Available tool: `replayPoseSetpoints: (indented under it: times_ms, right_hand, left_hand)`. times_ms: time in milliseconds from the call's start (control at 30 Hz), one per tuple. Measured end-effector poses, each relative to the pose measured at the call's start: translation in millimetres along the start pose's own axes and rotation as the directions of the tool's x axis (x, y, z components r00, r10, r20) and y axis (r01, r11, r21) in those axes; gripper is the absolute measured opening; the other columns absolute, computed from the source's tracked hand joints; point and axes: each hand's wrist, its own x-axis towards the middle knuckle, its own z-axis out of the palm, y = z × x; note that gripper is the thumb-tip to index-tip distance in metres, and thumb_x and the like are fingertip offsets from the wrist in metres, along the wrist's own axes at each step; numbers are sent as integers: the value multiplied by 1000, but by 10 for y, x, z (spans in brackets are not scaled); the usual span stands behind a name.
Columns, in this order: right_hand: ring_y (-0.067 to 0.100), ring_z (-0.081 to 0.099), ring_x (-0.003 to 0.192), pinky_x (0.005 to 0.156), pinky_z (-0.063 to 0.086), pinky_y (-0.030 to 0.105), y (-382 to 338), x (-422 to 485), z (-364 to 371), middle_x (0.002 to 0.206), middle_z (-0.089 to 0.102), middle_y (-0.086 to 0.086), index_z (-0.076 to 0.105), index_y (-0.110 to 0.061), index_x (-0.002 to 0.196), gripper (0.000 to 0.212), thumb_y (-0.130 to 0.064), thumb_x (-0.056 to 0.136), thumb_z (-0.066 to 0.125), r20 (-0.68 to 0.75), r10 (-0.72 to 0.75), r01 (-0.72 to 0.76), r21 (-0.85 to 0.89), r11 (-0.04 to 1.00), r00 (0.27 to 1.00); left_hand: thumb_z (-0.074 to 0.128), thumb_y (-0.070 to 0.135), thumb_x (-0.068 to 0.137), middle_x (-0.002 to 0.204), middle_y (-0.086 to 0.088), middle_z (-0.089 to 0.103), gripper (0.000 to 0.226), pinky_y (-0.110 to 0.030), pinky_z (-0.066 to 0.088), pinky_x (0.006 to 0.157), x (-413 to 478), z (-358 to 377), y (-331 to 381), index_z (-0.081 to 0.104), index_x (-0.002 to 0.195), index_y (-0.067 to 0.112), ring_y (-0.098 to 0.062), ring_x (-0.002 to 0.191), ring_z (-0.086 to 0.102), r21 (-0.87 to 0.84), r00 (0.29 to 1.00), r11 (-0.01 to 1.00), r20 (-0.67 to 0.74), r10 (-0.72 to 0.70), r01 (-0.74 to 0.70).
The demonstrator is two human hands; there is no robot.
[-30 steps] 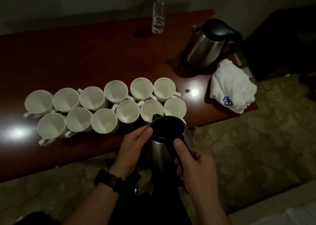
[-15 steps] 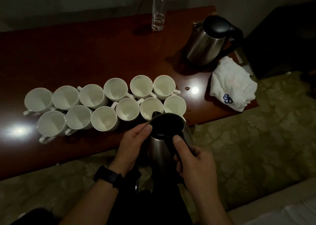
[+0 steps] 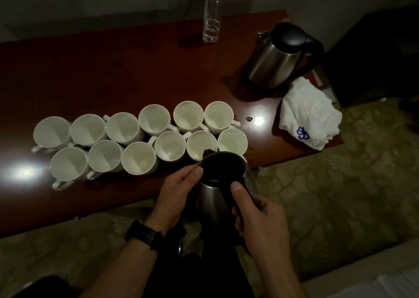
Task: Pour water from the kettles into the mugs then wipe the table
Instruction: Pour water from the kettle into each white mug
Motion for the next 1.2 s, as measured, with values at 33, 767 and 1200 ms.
replayPoseSetpoints:
  times_ms: [33, 767, 1200]
  right_hand:
    - [11, 50, 41, 51, 38, 31, 0, -2, -2, 45, 55, 0, 69, -20, 56, 50, -65, 77, 68, 2, 4, -4, 1, 1000, 1000]
    - [12, 52, 44, 56, 41, 36, -22, 2, 0, 47, 58, -1, 70, -19, 63, 62, -81, 62, 63, 4, 18, -18, -35, 999, 1000]
    - [11, 50, 41, 52, 39, 32, -52, -5, -24, 46, 55, -1, 69, -19, 62, 52, -69, 76, 66, 29, 6, -4, -57, 998, 1000]
  left_hand:
    - [85, 66, 67, 118, -21, 74, 73, -64, 44, 109, 0, 2, 1, 76, 117, 13, -43, 117, 67, -2, 1000, 1000, 0, -2, 2]
    - [83, 68, 67, 113, -19, 75, 68, -54, 50, 101, 30, -30, -61, 78, 110, 15, -36, 110, 70, -2, 1000, 1000, -15, -14, 14]
    - [86, 69, 62, 107, -18, 76, 68, -45, 52, 90, 27, -7, -94, 78, 104, 16, -30, 100, 72, -5, 1000, 1000, -25, -15, 14]
